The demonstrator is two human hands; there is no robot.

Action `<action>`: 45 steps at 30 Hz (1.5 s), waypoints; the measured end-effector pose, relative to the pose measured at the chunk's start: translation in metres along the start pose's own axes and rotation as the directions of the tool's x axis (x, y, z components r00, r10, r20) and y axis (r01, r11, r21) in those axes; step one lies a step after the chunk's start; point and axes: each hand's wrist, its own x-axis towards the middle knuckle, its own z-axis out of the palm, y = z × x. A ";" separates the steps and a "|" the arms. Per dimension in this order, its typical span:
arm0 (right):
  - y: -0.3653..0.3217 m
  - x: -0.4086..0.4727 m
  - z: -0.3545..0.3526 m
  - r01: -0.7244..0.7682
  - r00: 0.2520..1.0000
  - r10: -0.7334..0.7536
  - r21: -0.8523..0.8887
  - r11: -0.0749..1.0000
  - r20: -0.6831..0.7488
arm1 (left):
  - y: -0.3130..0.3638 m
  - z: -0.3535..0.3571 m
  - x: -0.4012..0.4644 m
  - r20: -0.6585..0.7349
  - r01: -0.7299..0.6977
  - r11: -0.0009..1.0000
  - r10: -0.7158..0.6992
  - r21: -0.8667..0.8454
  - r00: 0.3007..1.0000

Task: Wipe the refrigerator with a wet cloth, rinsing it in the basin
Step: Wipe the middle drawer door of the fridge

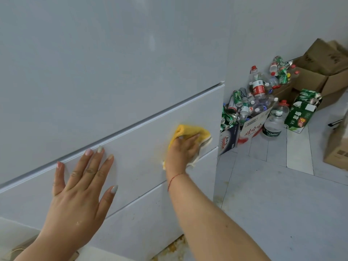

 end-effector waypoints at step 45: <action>0.036 -0.020 0.026 -0.602 0.793 0.581 0.388 0.698 0.185 | -0.010 -0.002 -0.003 -0.022 -0.079 0.996 0.080 0.027 0.997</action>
